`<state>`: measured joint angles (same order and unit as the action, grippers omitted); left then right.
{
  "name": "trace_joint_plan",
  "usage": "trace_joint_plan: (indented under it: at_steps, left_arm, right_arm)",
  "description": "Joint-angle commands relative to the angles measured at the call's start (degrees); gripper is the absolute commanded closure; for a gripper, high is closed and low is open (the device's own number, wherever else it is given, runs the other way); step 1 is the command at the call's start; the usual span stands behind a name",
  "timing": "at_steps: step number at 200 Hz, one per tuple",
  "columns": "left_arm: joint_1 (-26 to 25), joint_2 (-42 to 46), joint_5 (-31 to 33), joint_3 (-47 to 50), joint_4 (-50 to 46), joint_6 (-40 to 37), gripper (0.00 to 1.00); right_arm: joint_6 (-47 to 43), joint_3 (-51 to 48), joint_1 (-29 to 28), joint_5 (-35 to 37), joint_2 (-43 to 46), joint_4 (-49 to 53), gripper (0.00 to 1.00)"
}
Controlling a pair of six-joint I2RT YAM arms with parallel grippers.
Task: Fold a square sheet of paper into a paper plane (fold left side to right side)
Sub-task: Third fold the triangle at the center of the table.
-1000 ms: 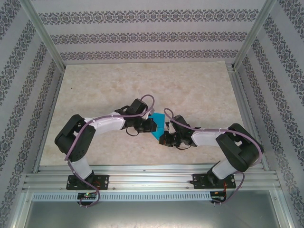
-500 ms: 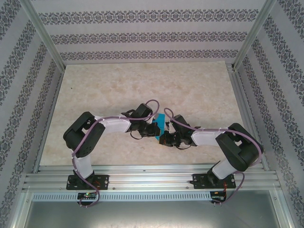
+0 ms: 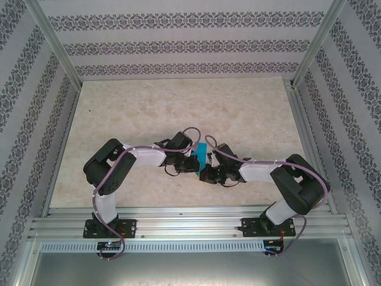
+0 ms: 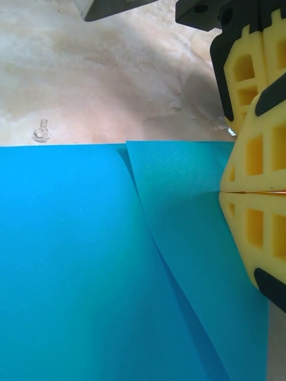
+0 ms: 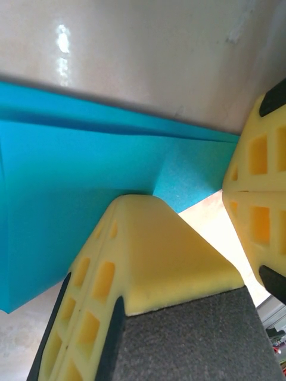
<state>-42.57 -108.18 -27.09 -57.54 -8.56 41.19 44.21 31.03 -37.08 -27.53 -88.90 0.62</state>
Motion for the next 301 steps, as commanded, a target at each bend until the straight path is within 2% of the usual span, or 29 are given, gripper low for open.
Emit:
trace_joint_plan:
  at_steps: [1, 109, 166, 195, 209, 253, 276, 301]
  left_arm:
    - [0.27, -1.21, 8.68, 1.41, -3.15, -3.27, 0.91]
    - [8.27, 0.24, 14.05, -1.97, -7.82, -10.27, 0.85]
    - [13.71, -1.14, 14.76, -3.03, -7.87, -12.87, 0.85]
    - [16.0, 1.06, 13.98, -3.61, -9.46, -14.16, 0.85]
    - [16.02, 4.12, 13.15, -2.95, -9.69, -14.21, 0.84]
    - [13.5, 12.54, 4.22, 2.24, -4.6, -11.1, 0.85]
    - [10.2, 11.82, -0.52, 2.21, -1.52, -8.8, 0.87]
    - [6.51, 8.48, -1.29, -0.49, -1.53, -8.23, 0.87]
  right_arm:
    - [-1.36, -2.13, 0.09, 7.32, -3.03, 10.1, 0.94]
    - [-1.43, -2.37, 0.03, 7.75, -3.12, 11.37, 0.95]
    - [-1.47, -2.52, 0.02, 7.77, -2.77, 11.59, 0.95]
    - [-1.49, -2.37, 0.0, 7.66, -2.68, 11.32, 0.95]
    - [-1.42, -2.29, -0.01, 7.67, -2.51, 11.29, 0.95]
    - [-1.53, -1.67, 0.02, 7.99, -2.42, 11.67, 0.94]
    - [-1.49, -1.58, 0.04, 8.19, -2.58, 11.82, 0.95]
    - [-1.4, -1.42, 0.0, 8.22, -2.7, 11.77, 0.95]
